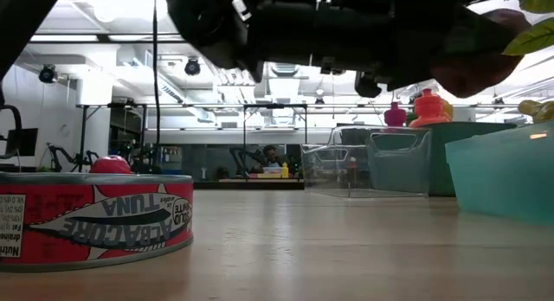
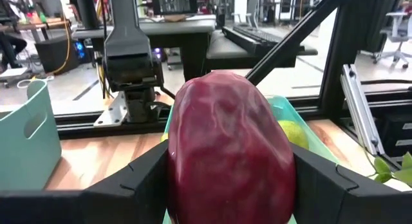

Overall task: Pick & Place Food Item
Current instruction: Put the dark red apple into the green transparent bin

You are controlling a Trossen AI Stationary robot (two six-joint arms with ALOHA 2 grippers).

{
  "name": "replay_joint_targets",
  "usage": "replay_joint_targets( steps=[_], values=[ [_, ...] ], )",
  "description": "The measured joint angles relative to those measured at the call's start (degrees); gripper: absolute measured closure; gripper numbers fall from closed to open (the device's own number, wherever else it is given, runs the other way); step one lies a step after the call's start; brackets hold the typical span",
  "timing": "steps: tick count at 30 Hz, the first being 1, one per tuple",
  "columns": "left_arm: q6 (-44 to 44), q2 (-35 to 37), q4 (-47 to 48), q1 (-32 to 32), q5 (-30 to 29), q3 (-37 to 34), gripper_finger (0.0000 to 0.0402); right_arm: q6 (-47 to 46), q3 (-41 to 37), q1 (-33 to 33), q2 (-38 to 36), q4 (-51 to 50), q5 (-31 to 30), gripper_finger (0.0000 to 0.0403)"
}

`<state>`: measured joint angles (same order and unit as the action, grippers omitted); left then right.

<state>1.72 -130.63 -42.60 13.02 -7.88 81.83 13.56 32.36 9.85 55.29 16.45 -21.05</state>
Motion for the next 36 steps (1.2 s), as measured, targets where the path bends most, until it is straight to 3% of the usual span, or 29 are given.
replay_joint_targets(
  steps=[4,12,19,26,36],
  values=[
    [0.0,0.0,3.3,-0.22,0.02,1.68,0.0152,-0.02,0.0,0.0,0.0,0.02,0.01,0.0164],
    [-0.24,-1.77,1.27,-0.8,0.02,1.6,0.0152,-0.02,0.0,0.0,0.0,0.01,0.02,0.0164],
    [-0.67,-5.32,0.87,-1.5,0.02,5.65,0.0152,-0.02,0.0,0.02,0.0,0.01,0.02,0.0164],
    [-2.34,-7.98,9.89,-2.03,0.02,11.04,0.0151,0.0,0.0,0.02,0.0,0.02,0.02,0.0164],
    [-2.37,-7.98,13.73,-2.14,0.0,11.47,0.0151,-0.02,0.0,0.02,0.0,0.04,0.02,0.0164]
  ],
)
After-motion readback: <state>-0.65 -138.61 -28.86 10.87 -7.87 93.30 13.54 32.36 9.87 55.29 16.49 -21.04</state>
